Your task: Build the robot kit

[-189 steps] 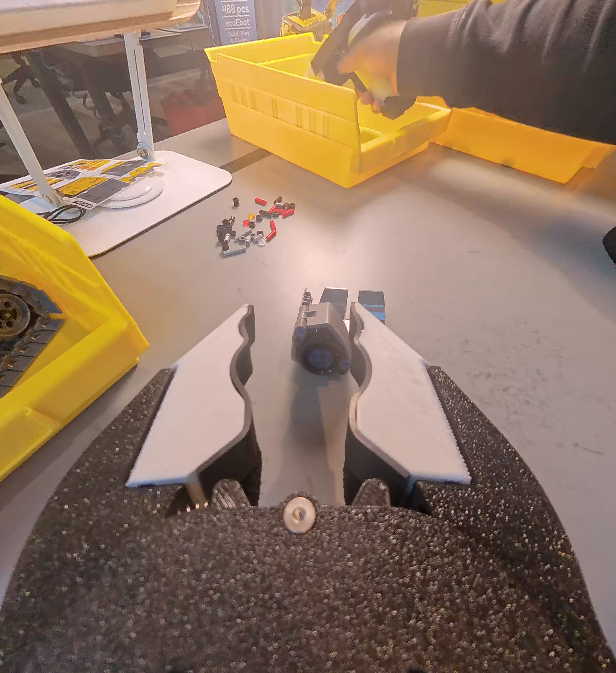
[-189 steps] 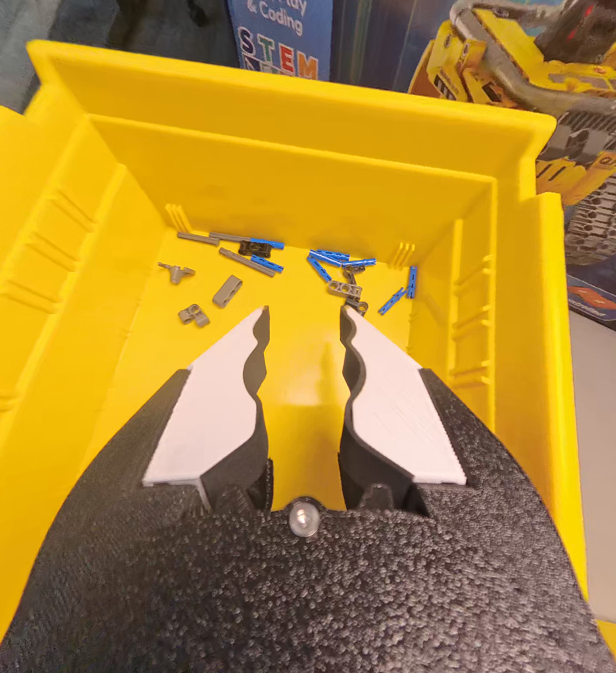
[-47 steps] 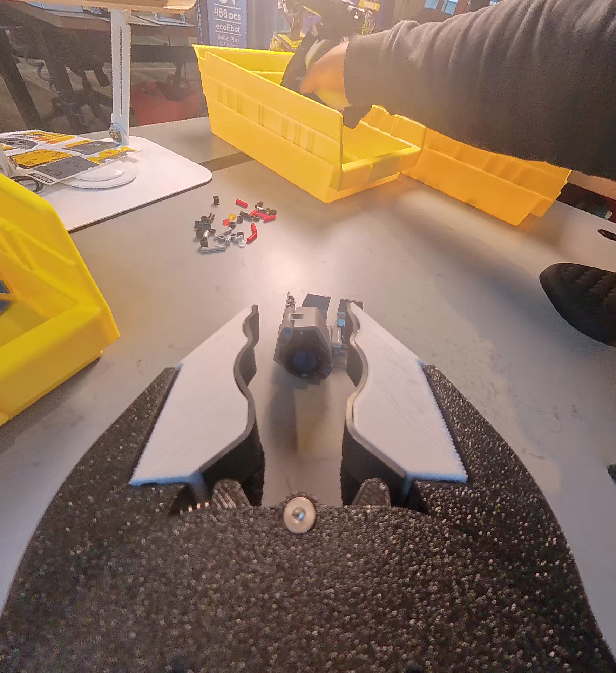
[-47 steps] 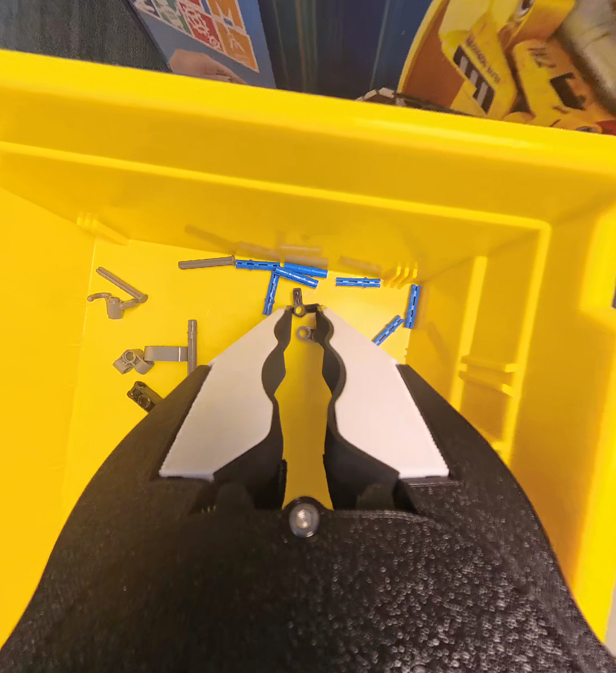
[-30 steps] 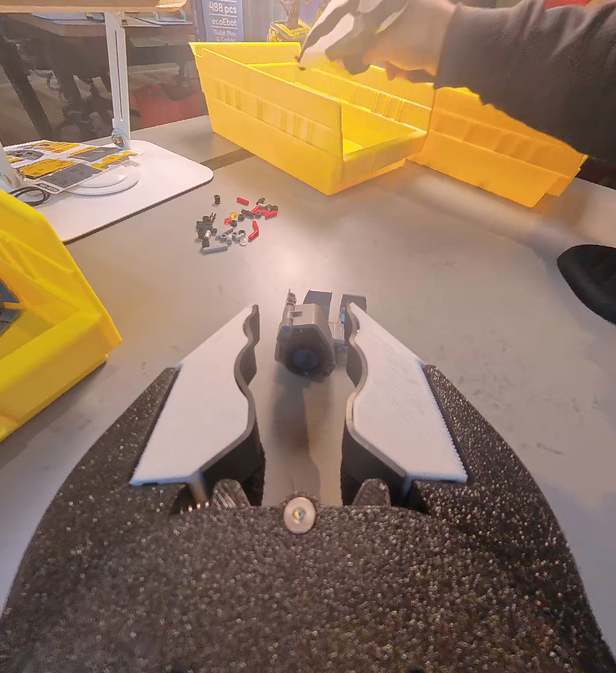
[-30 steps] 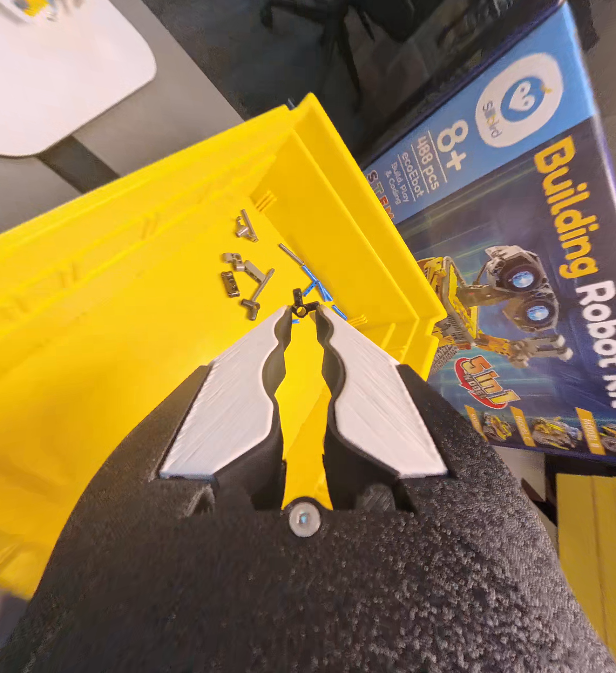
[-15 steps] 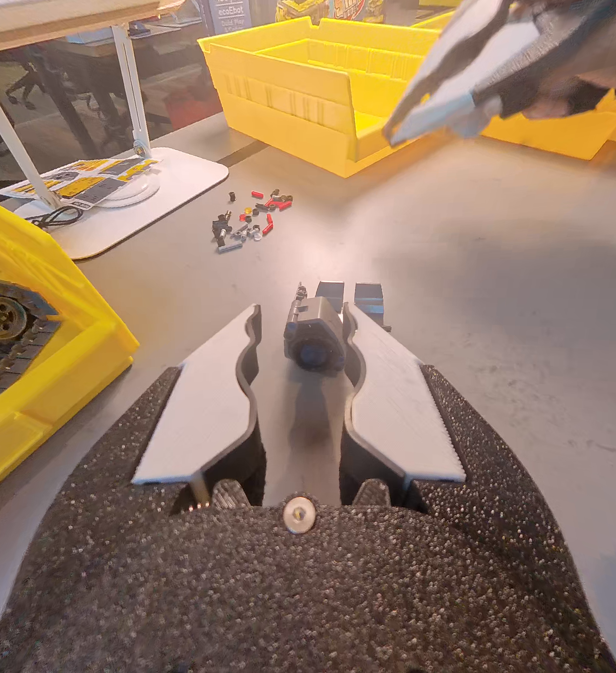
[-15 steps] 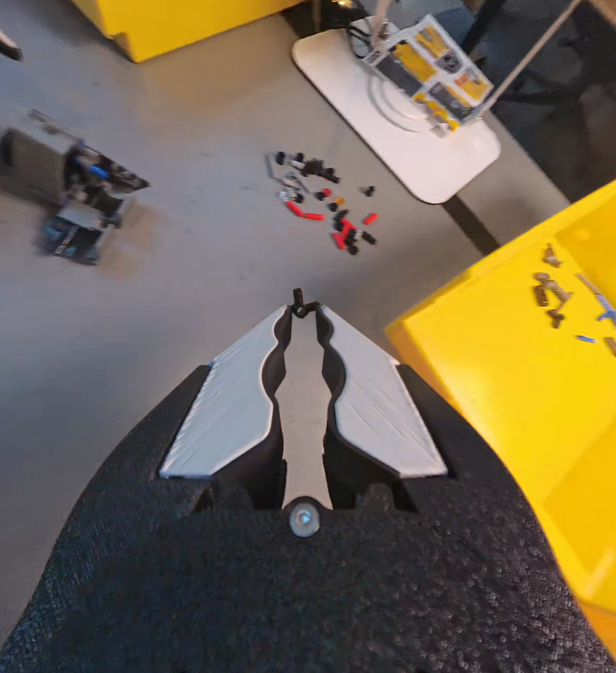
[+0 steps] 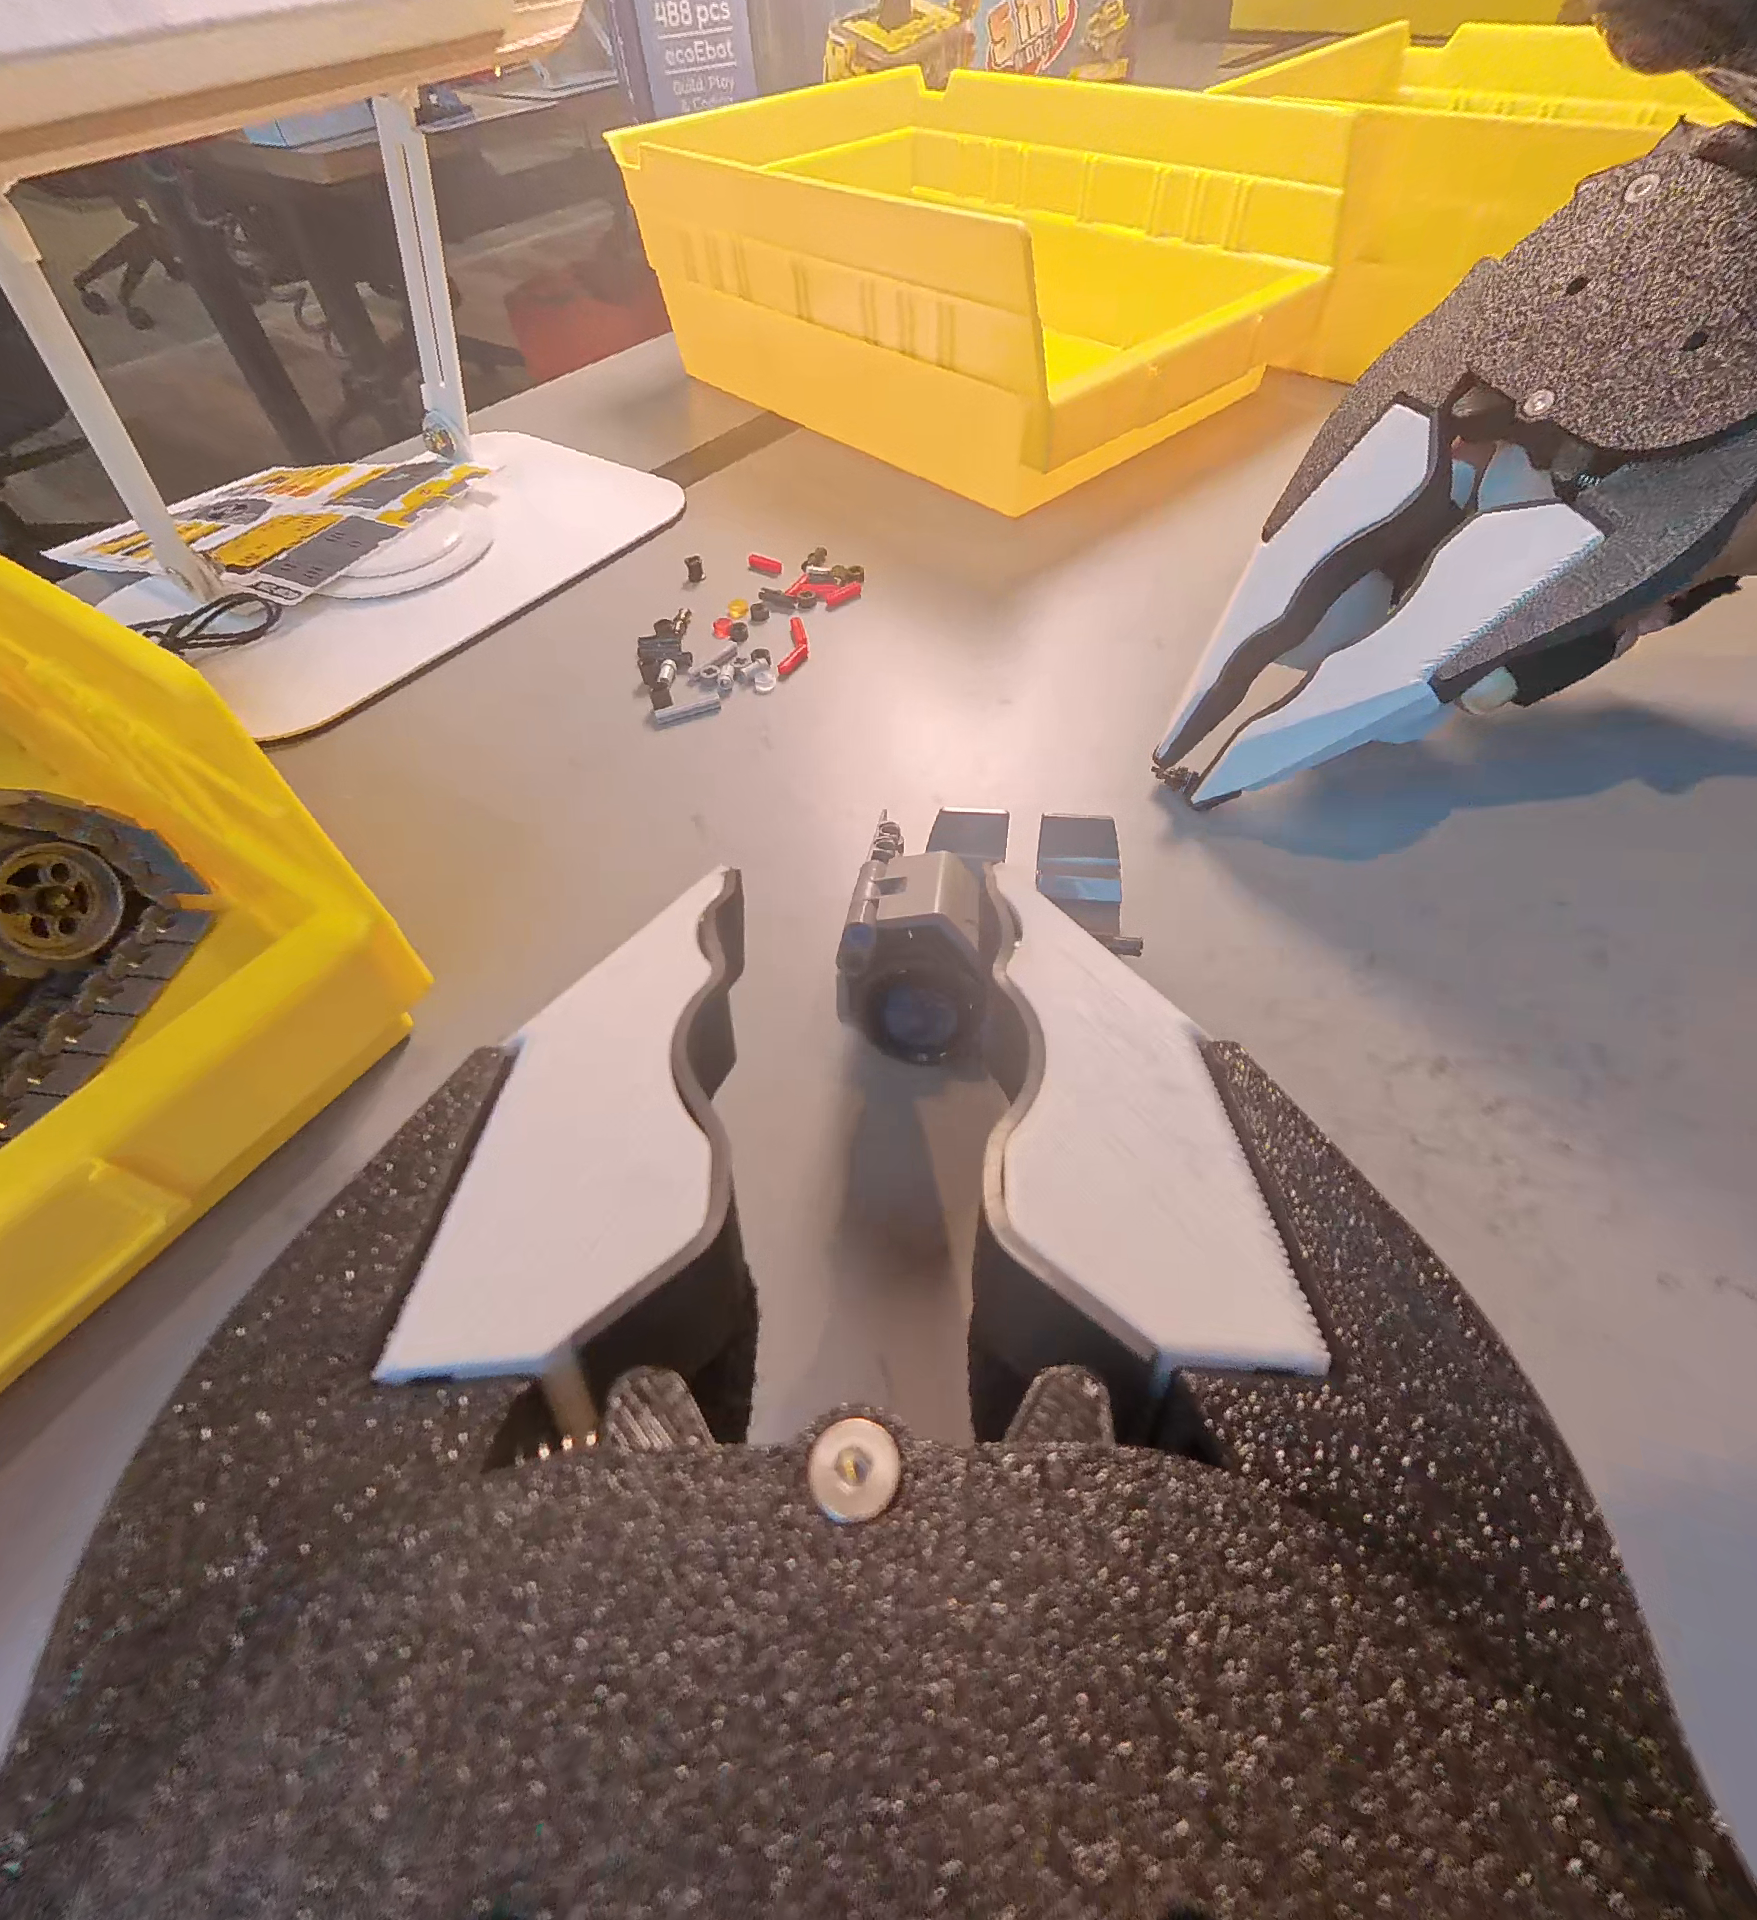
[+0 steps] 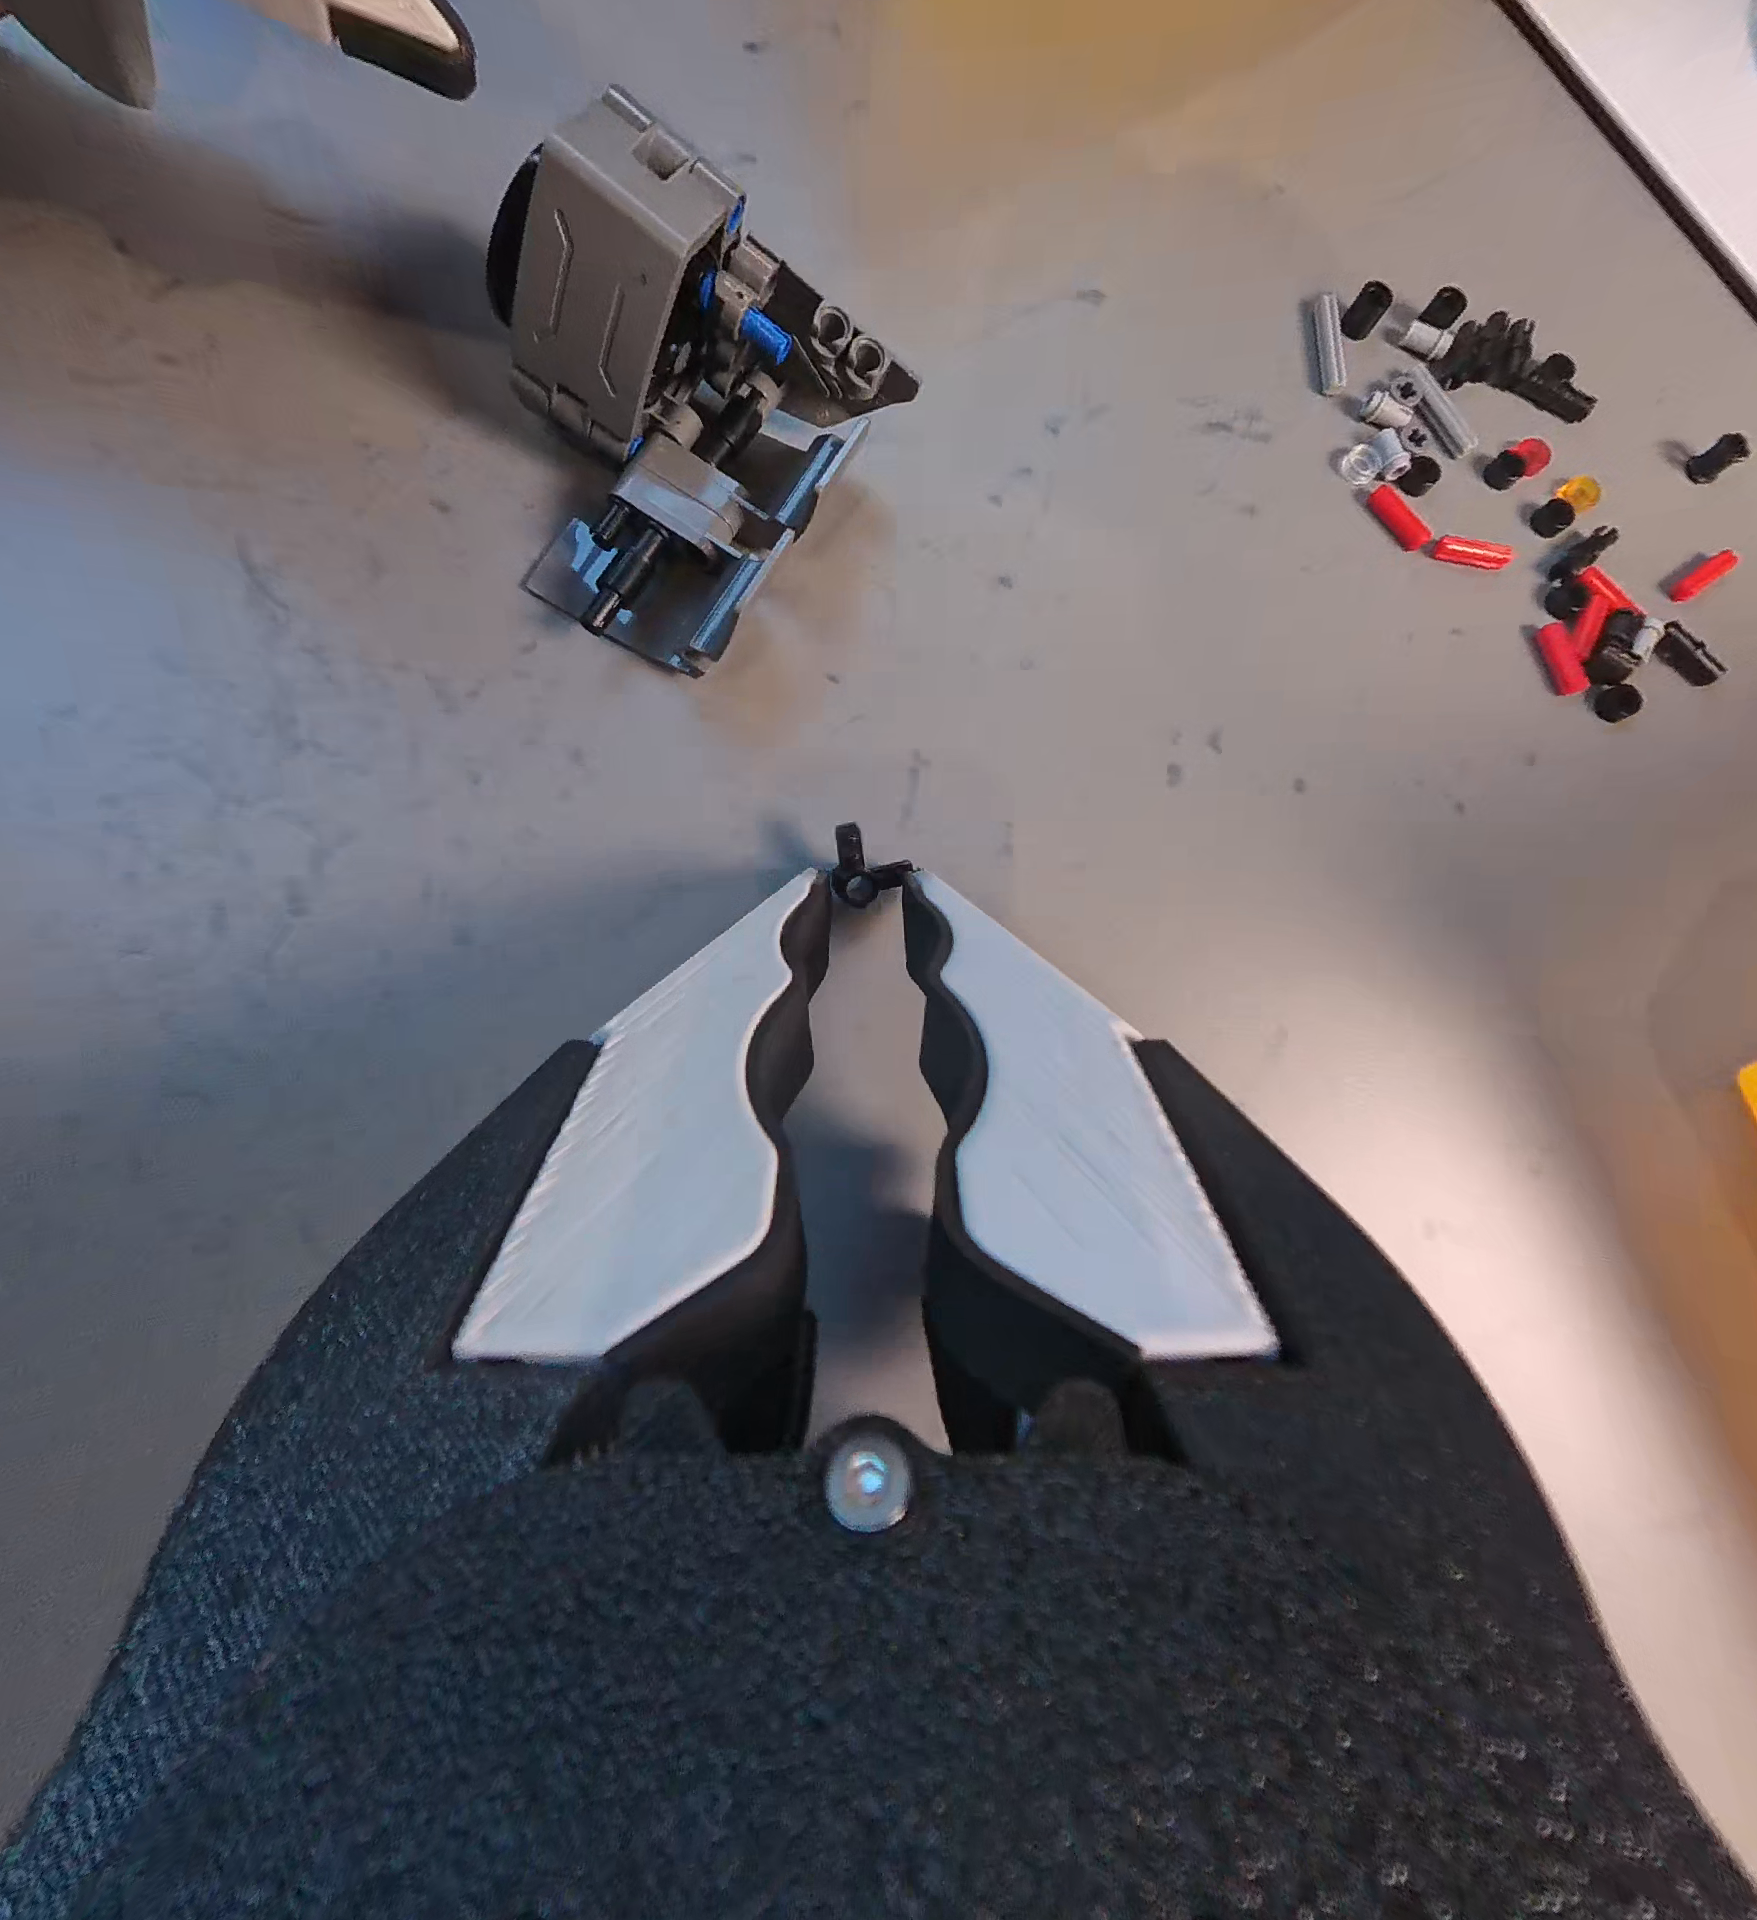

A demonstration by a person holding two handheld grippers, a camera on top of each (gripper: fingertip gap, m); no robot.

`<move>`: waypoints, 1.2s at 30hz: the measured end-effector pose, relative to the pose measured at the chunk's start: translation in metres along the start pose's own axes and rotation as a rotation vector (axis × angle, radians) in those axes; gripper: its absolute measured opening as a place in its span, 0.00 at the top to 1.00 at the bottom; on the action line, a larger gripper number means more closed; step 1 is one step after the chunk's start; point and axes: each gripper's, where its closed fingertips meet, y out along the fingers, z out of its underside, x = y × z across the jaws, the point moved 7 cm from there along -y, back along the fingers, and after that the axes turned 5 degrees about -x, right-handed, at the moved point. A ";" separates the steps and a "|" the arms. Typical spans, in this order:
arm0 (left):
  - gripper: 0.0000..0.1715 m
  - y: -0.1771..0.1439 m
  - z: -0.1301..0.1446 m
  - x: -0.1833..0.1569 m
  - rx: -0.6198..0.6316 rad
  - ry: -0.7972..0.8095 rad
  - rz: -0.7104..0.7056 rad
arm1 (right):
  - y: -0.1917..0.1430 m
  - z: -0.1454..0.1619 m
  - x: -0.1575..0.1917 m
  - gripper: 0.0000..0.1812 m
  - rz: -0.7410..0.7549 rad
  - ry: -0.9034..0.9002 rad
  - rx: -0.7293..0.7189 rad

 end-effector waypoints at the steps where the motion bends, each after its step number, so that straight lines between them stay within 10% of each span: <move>1: 0.74 0.000 0.000 0.000 0.001 0.002 0.002 | 0.000 0.000 0.000 0.92 -0.004 -0.003 0.005; 8: 0.73 0.002 -0.001 0.001 -0.001 0.004 0.002 | -0.006 0.000 -0.001 0.86 -0.052 0.043 -0.083; 19: 0.73 0.000 -0.002 0.004 -0.016 -0.019 0.000 | -0.063 -0.023 -0.053 0.79 0.177 0.154 -0.617; 36: 0.73 -0.003 -0.004 -0.002 -0.037 -0.028 0.030 | -0.031 -0.043 -0.093 0.75 0.408 0.144 -0.621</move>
